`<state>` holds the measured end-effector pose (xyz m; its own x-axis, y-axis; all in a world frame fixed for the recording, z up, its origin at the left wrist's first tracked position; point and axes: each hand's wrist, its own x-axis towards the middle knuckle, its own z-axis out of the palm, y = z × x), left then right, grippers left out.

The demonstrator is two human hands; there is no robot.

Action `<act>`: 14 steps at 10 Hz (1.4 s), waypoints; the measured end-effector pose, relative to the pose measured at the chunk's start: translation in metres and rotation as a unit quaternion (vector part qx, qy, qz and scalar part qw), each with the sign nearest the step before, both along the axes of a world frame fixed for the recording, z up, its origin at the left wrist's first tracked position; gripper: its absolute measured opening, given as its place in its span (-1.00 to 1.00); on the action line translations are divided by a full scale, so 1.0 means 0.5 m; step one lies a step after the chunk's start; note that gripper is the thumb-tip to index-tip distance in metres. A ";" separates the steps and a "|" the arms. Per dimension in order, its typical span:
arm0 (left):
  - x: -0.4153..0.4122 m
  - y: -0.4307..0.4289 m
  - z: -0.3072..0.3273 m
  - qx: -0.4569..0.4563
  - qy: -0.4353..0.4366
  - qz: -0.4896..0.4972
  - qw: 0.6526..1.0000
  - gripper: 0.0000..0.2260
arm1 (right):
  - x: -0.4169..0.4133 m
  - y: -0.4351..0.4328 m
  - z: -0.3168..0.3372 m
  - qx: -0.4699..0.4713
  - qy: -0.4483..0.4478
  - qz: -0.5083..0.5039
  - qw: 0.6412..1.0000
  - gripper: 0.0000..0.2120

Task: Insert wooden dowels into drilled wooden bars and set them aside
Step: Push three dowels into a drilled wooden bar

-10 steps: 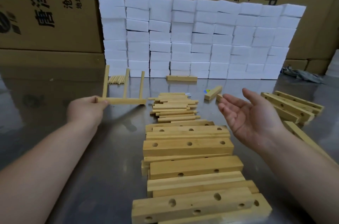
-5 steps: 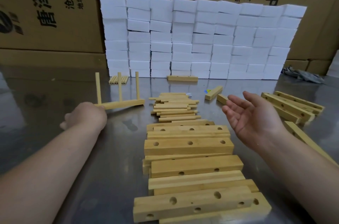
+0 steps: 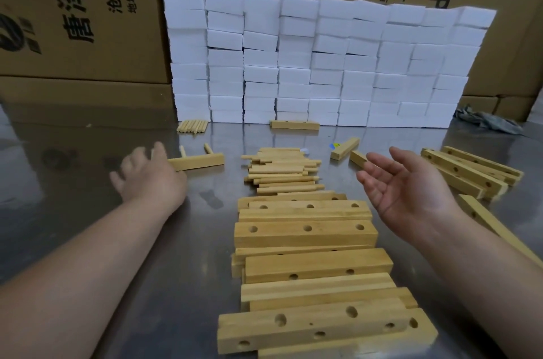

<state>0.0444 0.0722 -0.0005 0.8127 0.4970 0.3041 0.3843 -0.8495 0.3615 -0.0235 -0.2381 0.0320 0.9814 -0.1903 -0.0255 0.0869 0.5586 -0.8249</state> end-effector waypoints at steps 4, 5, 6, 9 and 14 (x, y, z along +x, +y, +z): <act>-0.004 -0.033 0.006 0.145 0.065 -0.098 0.982 -0.62 | 0.005 0.003 -0.006 -0.013 -0.005 0.009 1.000 -0.74; -0.006 -0.032 0.006 0.152 0.075 -0.090 0.981 -0.67 | 0.005 0.003 -0.007 -0.017 -0.008 0.010 1.000 -0.74; -0.010 -0.031 0.008 0.153 0.034 -0.091 0.983 -0.73 | 0.004 0.003 -0.007 -0.019 -0.011 0.009 1.000 -0.74; -0.014 -0.028 0.009 0.116 -0.017 -0.139 0.983 -0.80 | 0.001 0.003 -0.004 -0.021 -0.019 0.020 0.999 -0.74; -0.018 -0.033 0.014 0.089 -0.016 -0.141 0.986 -0.92 | 0.002 0.003 -0.005 -0.030 -0.028 0.025 0.999 -0.75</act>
<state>0.0352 0.0558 0.0066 0.8995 0.1885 0.3942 0.1138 -0.9721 0.2051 -0.0224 -0.2368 0.0296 0.9892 -0.1409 0.0402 0.1078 0.5135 -0.8513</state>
